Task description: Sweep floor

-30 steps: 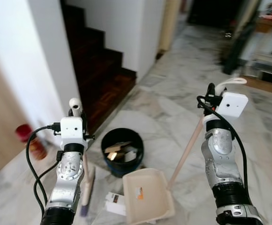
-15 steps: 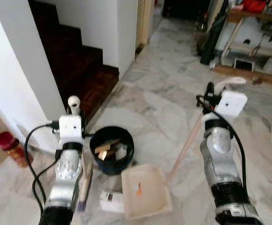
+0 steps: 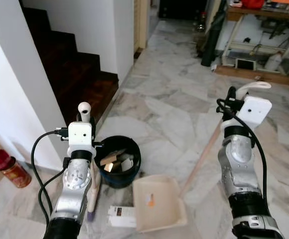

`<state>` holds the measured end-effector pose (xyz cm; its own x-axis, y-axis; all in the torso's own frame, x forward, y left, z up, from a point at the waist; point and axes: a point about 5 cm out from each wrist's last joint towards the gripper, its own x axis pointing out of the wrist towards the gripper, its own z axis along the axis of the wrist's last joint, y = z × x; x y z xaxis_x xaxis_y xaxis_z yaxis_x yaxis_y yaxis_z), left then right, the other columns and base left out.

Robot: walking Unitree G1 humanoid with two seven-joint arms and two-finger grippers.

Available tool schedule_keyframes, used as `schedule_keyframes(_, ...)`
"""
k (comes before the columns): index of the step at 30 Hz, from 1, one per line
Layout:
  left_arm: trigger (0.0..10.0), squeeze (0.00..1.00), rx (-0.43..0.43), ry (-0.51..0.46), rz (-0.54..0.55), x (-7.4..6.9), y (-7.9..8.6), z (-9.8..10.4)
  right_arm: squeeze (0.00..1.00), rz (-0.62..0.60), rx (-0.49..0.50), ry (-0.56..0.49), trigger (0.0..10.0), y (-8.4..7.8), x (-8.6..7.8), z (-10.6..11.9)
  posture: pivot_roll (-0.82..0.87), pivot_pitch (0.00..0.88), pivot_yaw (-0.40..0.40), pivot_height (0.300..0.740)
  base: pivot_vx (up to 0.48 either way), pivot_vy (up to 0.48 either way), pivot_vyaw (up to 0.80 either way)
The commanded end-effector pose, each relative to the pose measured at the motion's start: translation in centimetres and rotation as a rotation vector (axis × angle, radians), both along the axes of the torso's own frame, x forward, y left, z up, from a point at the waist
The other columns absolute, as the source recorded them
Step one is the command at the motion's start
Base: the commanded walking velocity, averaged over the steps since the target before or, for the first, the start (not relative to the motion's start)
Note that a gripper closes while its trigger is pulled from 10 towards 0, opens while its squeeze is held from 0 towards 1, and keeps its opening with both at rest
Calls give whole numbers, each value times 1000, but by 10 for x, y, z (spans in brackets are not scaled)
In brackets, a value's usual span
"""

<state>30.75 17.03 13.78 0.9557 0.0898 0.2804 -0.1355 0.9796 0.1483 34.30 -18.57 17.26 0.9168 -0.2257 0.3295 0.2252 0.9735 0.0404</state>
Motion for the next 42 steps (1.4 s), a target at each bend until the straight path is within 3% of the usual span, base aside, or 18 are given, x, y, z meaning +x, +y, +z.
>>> schedule_keyframes(1,10000,0,15,-42,-14,2,-3,10,0,6,11,-36,10000,2,1,8,66,0,-25,740,0,0,0)
schedule_keyframes(12,10000,0,-1,-31,-18,2,-4,9,0,-5,26,-32,10000,-2,-1,6,66,0,-22,740,0,114,0)
schedule_keyframes(19,10000,0,16,-35,-18,2,-3,10,0,2,34,-33,10000,0,0,6,69,0,-20,740,0,206,-697)
schedule_keyframes(29,10000,0,32,-33,-66,2,-11,9,0,-2,23,-25,10000,0,-1,4,65,0,-16,740,0,0,0)
schedule_keyframes(42,10000,0,20,-28,-49,3,-8,10,0,25,-29,-34,10000,4,-1,6,67,0,-17,740,86,0,62)
